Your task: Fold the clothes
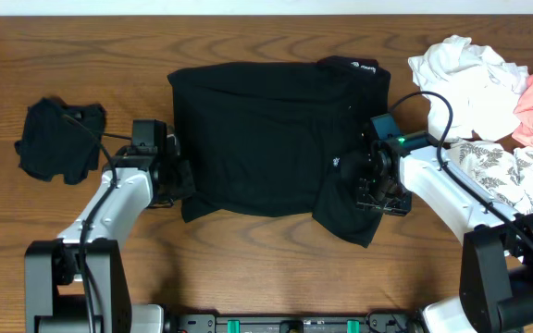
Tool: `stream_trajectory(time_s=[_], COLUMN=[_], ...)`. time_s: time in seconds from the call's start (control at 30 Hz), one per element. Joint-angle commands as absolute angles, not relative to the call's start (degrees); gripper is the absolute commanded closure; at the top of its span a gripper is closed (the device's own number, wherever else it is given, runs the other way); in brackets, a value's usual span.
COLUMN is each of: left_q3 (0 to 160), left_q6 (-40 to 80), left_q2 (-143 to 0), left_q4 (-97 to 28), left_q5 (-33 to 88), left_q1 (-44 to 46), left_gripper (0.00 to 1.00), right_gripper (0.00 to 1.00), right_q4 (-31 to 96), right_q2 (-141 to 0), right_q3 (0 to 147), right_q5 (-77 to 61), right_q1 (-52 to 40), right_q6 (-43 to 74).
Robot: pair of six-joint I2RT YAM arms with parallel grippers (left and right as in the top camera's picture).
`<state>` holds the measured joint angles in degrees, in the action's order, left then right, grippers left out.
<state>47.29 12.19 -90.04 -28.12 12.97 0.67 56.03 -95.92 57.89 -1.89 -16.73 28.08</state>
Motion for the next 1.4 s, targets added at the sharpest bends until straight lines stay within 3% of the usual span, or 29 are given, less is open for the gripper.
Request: stream_trajectory(time_s=[0.0, 0.13, 0.2, 0.6, 0.8, 1.37], left_q3=[47.72, 47.7, 47.7, 47.7, 47.7, 47.7], left_q6=[12.38, 12.64, 12.84, 14.06, 14.04, 14.04], left_q2=[-89.14, -89.14, -89.14, -89.14, -89.14, -89.14], left_q4=[-28.16, -28.21, -28.62, -38.3, -42.48, -41.95], left_q5=[13.06, 13.06, 13.08, 21.47, 21.43, 21.39], left_q1=[0.69, 0.69, 0.69, 0.69, 0.69, 0.69], left_gripper=[0.73, 0.75, 0.94, 0.94, 0.94, 0.94], right_gripper=[0.44, 0.44, 0.44, 0.5, 0.72, 0.62], right_q4=[55.9, 55.9, 55.92, 56.16, 56.31, 54.08], right_q2=[-95.59, -95.59, -95.59, -95.59, -95.59, -95.59], right_q3=[57.63, 57.63, 57.63, 57.63, 57.63, 53.19], right_q5=[-1.3, -1.3, -1.28, -1.04, -1.04, -1.19], right_q1=[-17.43, -17.43, -17.43, -14.76, -12.73, -14.06], right_q6=[28.67, 28.64, 28.64, 28.69, 28.67, 28.71])
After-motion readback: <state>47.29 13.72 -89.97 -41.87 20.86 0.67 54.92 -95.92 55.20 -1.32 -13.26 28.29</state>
